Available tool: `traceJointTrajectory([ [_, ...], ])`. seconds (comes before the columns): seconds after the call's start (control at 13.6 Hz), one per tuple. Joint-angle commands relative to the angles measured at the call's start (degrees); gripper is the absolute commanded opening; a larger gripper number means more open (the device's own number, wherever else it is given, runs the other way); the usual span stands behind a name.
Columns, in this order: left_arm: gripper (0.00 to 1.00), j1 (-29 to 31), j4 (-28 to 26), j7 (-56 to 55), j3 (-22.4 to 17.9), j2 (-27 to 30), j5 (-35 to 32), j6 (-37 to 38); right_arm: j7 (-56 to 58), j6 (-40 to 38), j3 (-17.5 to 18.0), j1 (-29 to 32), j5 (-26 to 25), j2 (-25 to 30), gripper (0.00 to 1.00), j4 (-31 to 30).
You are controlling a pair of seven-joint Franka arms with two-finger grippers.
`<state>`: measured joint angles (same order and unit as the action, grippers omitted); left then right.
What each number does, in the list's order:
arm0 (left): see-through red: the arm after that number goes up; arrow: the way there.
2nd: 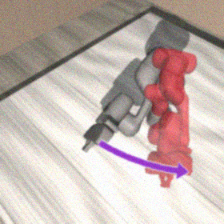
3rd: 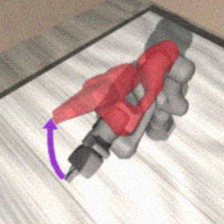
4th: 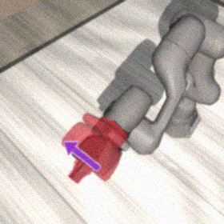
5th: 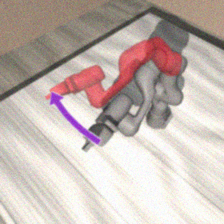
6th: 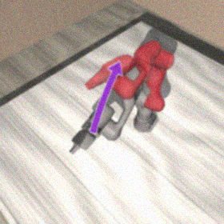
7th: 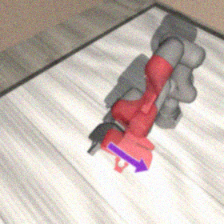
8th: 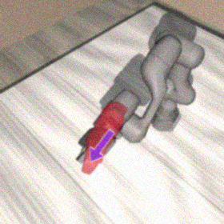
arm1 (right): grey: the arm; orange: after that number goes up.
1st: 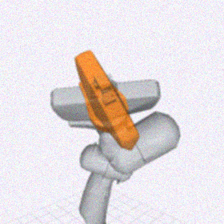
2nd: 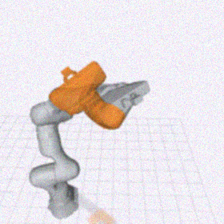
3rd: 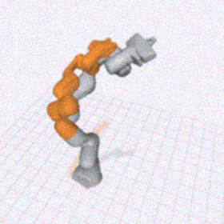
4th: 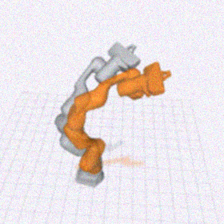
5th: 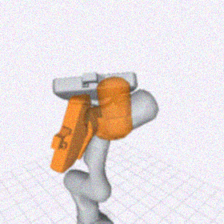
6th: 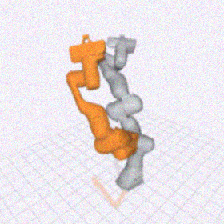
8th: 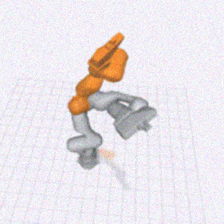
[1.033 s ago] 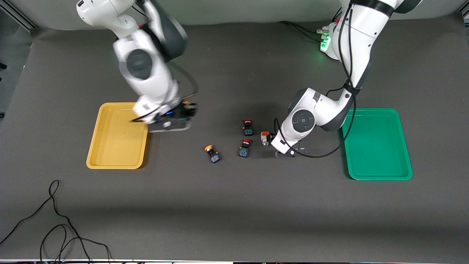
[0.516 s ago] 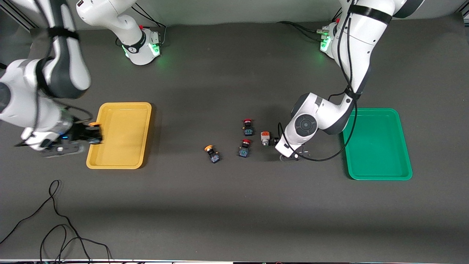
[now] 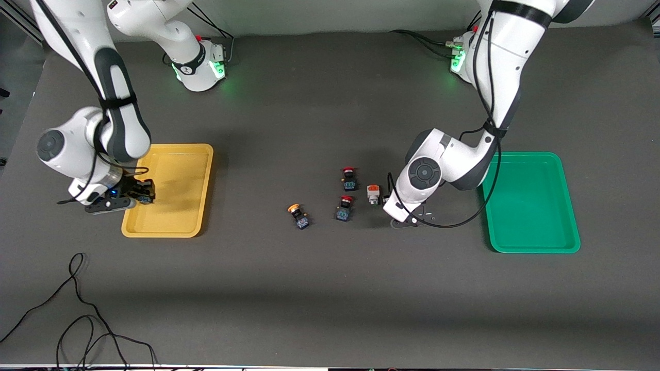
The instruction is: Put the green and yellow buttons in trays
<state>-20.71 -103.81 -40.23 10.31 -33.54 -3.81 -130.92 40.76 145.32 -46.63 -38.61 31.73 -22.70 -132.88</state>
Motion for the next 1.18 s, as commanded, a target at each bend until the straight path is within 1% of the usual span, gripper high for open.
traceJointTrajectory([
  [0.0, 0.0, -1.0, 0.6, -1.8, -0.3, 8.0, -0.9, 9.6, 6.9, 0.3, -0.4, -0.8, 7.6, -4.1, 0.24, 1.7],
  [0.07, 0.0, -0.9, 0.6, -1.3, -0.2, 10.7, -0.9, 13.4, 6.5, 0.1, -0.4, -0.9, 7.6, -3.8, 0.52, 1.9],
  [0.15, 0.0, -0.6, 0.6, -0.9, -0.3, 13.1, -0.9, 16.7, 5.7, 0.0, -0.4, -1.1, 7.6, -3.5, 1.0, 2.4],
  [0.22, 0.0, -0.1, 0.7, 0.1, -0.6, 15.5, -1.1, 20.1, 5.6, -1.1, -0.5, -1.3, 7.6, -3.1, 1.0, 3.0],
  [0.37, 0.0, 4.5, 0.7, 8.4, -0.7, 19.1, -1.3, 25.3, 5.5, -4.6, -1.1, -1.6, 7.3, -2.2, 1.0, 5.2],
  [0.44, 0.0, 7.5, 0.7, 12.8, -0.7, 20.6, -1.3, 26.9, 4.9, -7.3, -2.8, -2.5, 5.9, -2.1, 1.0, 7.5],
  [0.52, 0.0, 10.0, 0.6, 17.2, -0.7, 21.8, -1.4, 28.3, 1.9, -10.5, -5.1, -4.4, 1.7, -2.1, 1.0, 11.0],
  [0.59, 0.0, 12.8, 0.5, 20.3, -0.7, 22.9, -1.4, 29.0, -3.4, -15.9, -7.0, -5.8, -4.1, -2.1, 1.0, 15.7],
  [0.66, 0.0, 15.3, -0.1, 24.0, -0.7, 23.6, -1.4, 29.0, -9.1, -23.4, -7.4, -6.0, -8.4, -2.1, 1.0, 22.1],
  [0.74, 0.0, 18.0, -0.5, 28.4, -0.7, 24.0, -1.5, 29.0, -13.1, -30.7, -7.3, -5.9, -10.7, -2.3, 1.0, 28.0],
  [0.81, 0.0, 21.4, -0.9, 33.6, -0.7, 24.1, -1.5, 28.7, -14.9, -36.5, -7.3, -6.0, -11.4, -2.9, 1.0, 33.6],
  [0.89, 0.0, 24.7, -1.1, 38.6, -0.7, 23.8, -1.5, 28.1, -16.8, -39.9, -7.2, -6.0, -11.5, -3.3, 1.0, 37.8],
  [0.96, 0.0, 27.8, -1.9, 42.7, -0.7, 23.5, -1.5, 27.0, -19.3, -41.7, -6.6, -6.0, -11.5, -3.5, 1.0, 40.3],
  [1.11, 0.0, 33.3, -5.9, 51.2, -0.7, 23.4, -2.6, 20.5, -26.2, -42.6, -2.5, -6.8, -11.4, -3.4, 1.0, 42.3],
])
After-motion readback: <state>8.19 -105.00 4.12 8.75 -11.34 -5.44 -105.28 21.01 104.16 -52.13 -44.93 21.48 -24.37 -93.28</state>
